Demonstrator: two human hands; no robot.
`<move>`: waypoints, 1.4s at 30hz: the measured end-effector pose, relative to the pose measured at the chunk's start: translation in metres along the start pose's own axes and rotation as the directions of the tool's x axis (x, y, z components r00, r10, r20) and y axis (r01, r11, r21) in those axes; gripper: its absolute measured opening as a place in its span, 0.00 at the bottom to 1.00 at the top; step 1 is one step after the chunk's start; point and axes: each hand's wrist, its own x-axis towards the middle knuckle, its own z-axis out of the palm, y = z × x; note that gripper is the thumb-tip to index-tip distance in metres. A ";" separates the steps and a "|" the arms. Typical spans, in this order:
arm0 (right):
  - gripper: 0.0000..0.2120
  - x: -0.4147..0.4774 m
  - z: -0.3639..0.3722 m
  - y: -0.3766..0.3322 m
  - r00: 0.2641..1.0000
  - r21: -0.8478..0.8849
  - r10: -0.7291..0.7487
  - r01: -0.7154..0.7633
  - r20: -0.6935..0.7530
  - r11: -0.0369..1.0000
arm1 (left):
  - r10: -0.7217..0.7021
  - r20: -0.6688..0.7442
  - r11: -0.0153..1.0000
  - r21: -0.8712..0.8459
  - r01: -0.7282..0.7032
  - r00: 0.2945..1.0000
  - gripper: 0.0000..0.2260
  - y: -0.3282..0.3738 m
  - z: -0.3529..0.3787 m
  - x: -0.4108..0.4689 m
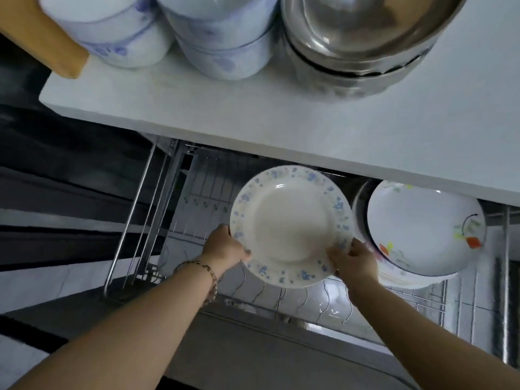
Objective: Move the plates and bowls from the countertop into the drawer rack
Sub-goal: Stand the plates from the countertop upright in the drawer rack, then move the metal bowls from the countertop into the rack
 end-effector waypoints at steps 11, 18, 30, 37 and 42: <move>0.17 0.027 0.049 0.009 0.949 -0.061 0.098 -0.122 -0.300 0.991 | 0.117 0.030 0.945 0.304 -0.121 0.993 0.23 0.021 -0.004 0.056; 0.15 0.019 0.059 0.006 0.898 -0.027 0.191 -0.219 -0.397 0.975 | 0.033 0.210 0.999 -0.038 -0.026 0.977 0.23 0.029 -0.011 0.054; 0.19 0.009 0.046 -0.013 0.960 -0.177 0.225 -0.254 -0.168 0.951 | -0.059 0.134 0.972 -0.218 0.087 0.989 0.28 0.039 -0.001 0.038; 0.09 -0.077 -0.027 -0.111 0.985 -0.294 -0.114 0.149 0.132 0.944 | 0.459 0.138 0.884 -0.171 -0.435 0.878 0.08 0.103 -0.064 -0.089; 0.15 -0.114 -0.091 -0.207 0.970 0.025 -0.209 0.208 0.123 0.978 | 0.454 -0.028 0.738 -0.548 -0.393 0.891 0.13 0.178 -0.098 -0.130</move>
